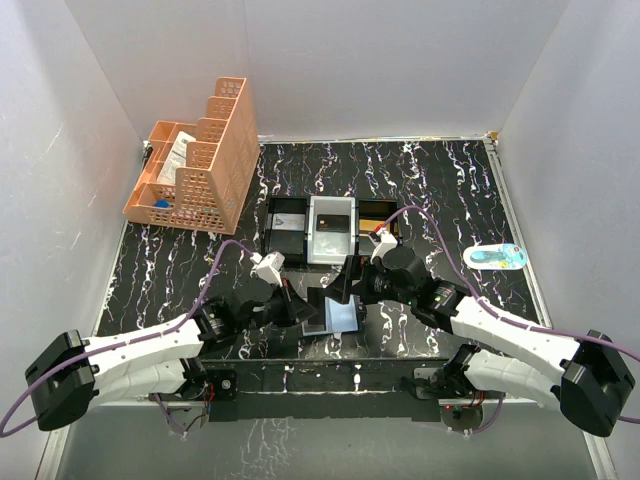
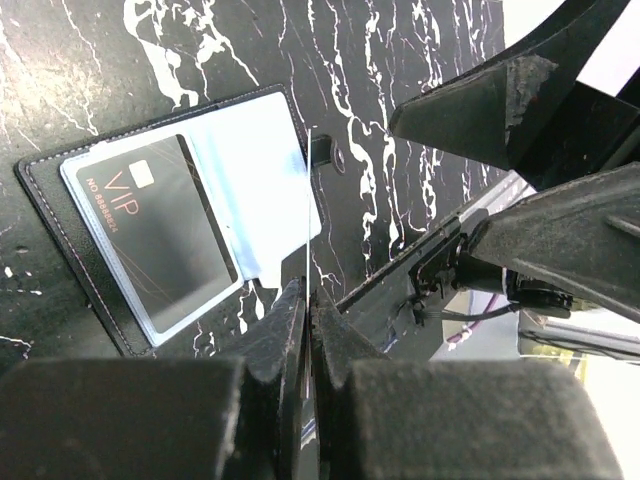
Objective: Take the credit cards out of the card holder
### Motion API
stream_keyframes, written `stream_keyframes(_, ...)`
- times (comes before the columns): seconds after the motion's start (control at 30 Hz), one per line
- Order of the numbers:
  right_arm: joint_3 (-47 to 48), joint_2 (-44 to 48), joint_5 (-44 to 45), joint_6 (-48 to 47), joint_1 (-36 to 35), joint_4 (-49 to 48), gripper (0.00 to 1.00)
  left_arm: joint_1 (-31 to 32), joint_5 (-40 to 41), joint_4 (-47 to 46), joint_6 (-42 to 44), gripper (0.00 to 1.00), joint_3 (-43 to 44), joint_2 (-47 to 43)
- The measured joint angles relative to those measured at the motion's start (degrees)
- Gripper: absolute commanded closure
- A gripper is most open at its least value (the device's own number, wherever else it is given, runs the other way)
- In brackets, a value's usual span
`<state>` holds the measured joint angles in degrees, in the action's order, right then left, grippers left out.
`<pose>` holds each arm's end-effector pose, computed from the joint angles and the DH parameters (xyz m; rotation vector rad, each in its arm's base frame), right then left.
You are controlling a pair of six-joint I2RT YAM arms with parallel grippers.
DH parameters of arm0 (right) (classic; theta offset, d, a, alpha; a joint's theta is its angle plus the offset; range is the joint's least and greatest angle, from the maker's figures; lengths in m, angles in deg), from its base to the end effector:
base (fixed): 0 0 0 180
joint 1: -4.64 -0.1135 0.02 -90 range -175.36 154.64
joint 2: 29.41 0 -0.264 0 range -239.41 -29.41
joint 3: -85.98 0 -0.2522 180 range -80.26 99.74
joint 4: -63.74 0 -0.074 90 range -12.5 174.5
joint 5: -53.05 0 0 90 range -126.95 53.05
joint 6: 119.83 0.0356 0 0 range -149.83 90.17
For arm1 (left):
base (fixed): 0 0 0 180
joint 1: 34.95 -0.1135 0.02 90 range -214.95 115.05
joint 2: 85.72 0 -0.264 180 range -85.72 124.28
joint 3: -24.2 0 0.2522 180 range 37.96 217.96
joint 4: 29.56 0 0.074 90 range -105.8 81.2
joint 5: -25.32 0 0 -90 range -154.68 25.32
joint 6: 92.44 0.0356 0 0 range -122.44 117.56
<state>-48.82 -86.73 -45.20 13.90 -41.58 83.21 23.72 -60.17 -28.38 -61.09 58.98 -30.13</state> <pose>0.1465 0.1603 0.2255 -0.1434 2.3086 1.0310 0.1106 -0.1763 0.2007 -0.0575 2.1788 -1.2108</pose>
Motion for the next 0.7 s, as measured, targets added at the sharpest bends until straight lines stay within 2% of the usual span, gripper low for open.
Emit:
stream_keyframes(0.17, -0.3, 1.3, 0.6, 0.6, 0.9, 0.0, 0.07, -7.8, -7.3, -1.2, 2.1, 1.0, -0.8, -2.0)
stream_keyframes(0.33, -3.1, 1.4, -7.2, 2.6, 6.9, -4.0, 0.06, -18.0, -16.2, -6.8, 1.6, 1.0, -4.6, -4.8)
stream_keyframes(0.5, -4.9, 1.4, -13.4, 4.5, 9.0, -7.3, 0.07, -19.1, -23.7, -14.1, -0.7, 1.0, -6.5, -4.7)
stream_keyframes(0.7, -7.0, 1.1, -20.8, 8.4, 9.0, -18.7, 0.18, -19.1, -28.3, -25.5, -5.7, 1.0, -11.4, -4.5)
